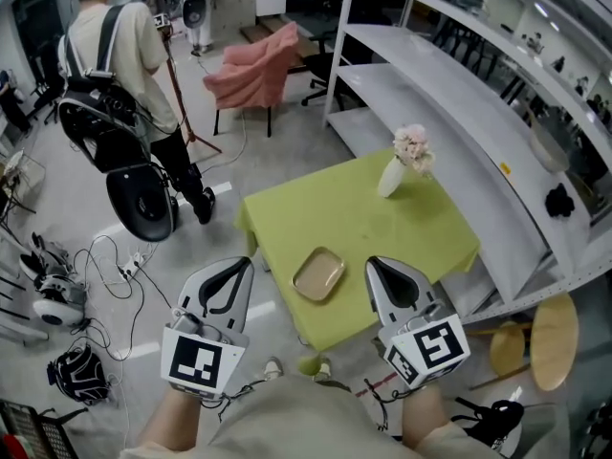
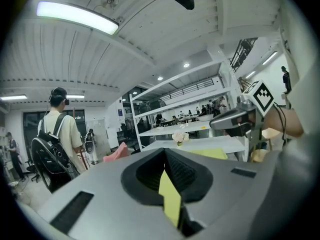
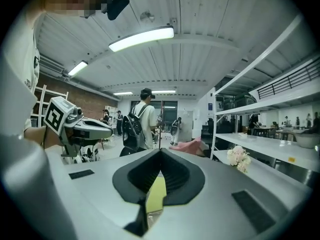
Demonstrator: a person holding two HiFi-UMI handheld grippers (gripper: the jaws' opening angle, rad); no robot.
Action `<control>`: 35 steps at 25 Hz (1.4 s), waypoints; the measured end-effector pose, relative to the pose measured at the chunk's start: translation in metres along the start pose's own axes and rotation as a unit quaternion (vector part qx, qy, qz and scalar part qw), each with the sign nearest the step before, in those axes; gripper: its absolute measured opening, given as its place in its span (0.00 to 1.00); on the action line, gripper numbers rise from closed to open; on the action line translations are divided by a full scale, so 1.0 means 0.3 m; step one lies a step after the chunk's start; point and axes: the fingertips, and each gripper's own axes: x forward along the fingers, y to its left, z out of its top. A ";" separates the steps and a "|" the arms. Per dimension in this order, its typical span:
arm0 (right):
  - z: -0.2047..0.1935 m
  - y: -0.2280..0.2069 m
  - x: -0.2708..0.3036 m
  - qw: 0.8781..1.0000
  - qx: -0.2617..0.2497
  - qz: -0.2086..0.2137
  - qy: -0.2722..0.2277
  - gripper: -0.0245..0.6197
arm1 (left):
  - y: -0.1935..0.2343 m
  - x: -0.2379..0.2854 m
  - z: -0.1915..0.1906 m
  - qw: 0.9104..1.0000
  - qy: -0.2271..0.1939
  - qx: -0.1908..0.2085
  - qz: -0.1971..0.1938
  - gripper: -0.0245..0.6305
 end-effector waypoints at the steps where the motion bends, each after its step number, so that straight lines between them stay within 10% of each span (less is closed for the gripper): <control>1: -0.004 -0.017 -0.001 1.000 0.002 0.000 0.000 0.05 | -0.006 0.015 0.004 1.000 0.001 0.001 0.002 0.05; 22: -0.280 -0.176 0.176 0.994 0.079 -0.021 0.077 0.10 | -0.025 0.242 -0.178 0.998 0.053 -0.026 -0.017 0.05; 35: -0.731 -0.163 0.315 0.968 0.134 -0.027 0.209 0.21 | -0.082 0.386 -0.432 0.991 0.110 -0.058 -0.058 0.05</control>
